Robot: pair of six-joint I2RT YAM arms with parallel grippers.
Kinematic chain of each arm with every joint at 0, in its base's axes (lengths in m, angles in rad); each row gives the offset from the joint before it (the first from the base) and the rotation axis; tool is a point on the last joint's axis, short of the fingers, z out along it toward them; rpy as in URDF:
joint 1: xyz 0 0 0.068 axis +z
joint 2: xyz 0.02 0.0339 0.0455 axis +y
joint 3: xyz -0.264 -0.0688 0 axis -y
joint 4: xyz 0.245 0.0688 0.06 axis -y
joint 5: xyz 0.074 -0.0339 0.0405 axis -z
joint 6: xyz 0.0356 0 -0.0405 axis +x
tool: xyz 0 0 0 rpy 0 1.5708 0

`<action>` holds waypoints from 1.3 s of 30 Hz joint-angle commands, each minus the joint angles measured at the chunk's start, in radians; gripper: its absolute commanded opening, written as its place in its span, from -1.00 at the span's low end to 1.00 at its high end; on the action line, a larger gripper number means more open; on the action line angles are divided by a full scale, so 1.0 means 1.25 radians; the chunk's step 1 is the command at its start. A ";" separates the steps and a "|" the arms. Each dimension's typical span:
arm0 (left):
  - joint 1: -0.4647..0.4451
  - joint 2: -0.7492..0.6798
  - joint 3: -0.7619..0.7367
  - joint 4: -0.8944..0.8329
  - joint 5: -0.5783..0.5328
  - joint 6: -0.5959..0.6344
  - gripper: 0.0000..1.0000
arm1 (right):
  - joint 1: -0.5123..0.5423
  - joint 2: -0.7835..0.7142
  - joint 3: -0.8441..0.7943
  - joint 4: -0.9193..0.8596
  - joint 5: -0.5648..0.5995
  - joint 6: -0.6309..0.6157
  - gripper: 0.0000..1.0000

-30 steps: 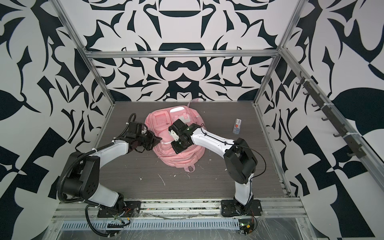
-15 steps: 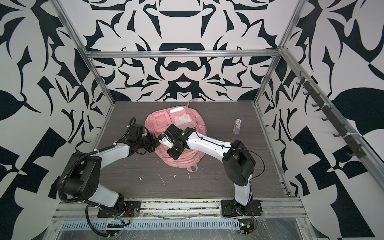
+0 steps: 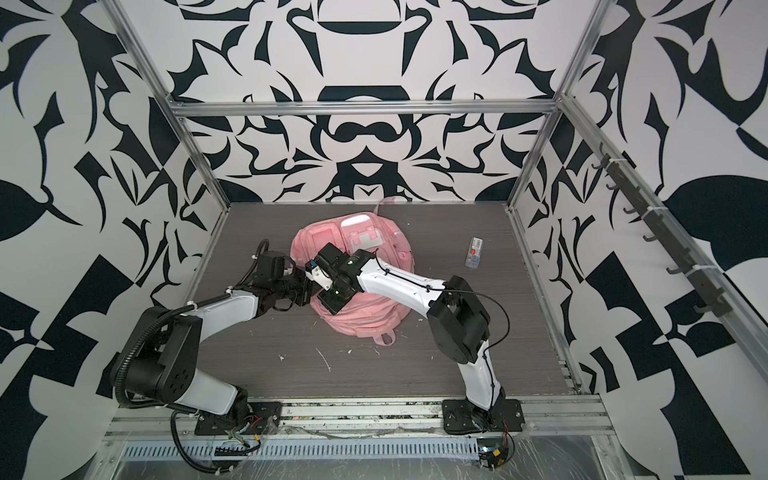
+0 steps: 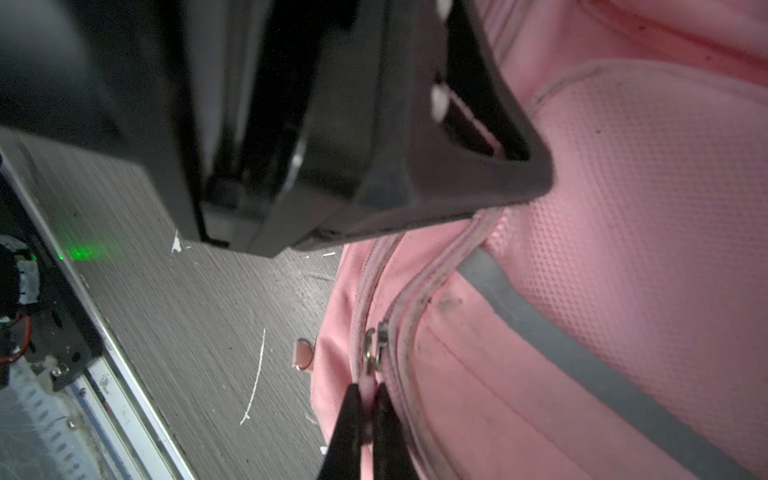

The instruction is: Pack the student bag

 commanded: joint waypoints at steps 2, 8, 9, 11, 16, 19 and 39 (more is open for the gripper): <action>-0.027 -0.033 -0.008 -0.005 0.081 -0.007 -1.00 | -0.015 -0.028 0.031 0.177 0.001 0.119 -1.00; -0.011 -0.013 0.002 -0.033 0.103 0.060 -1.00 | -0.014 -0.074 -0.032 0.221 -0.115 0.115 -0.73; -0.002 -0.002 0.009 -0.037 0.118 0.080 -0.90 | -0.014 -0.089 -0.054 0.237 -0.135 0.113 -0.58; 0.013 0.008 0.023 -0.048 0.145 0.120 -0.48 | -0.014 -0.119 -0.090 0.262 -0.161 0.106 -0.29; 0.034 -0.031 0.128 -0.295 0.164 0.365 0.19 | -0.047 -0.216 -0.153 0.216 -0.177 0.074 -0.13; 0.034 -0.059 0.214 -0.506 0.128 0.539 0.19 | -0.124 -0.291 -0.214 0.188 -0.158 0.112 -0.10; -0.214 -0.121 0.361 -0.696 -0.126 0.887 0.26 | -0.490 -0.298 -0.304 0.125 -0.210 0.333 0.31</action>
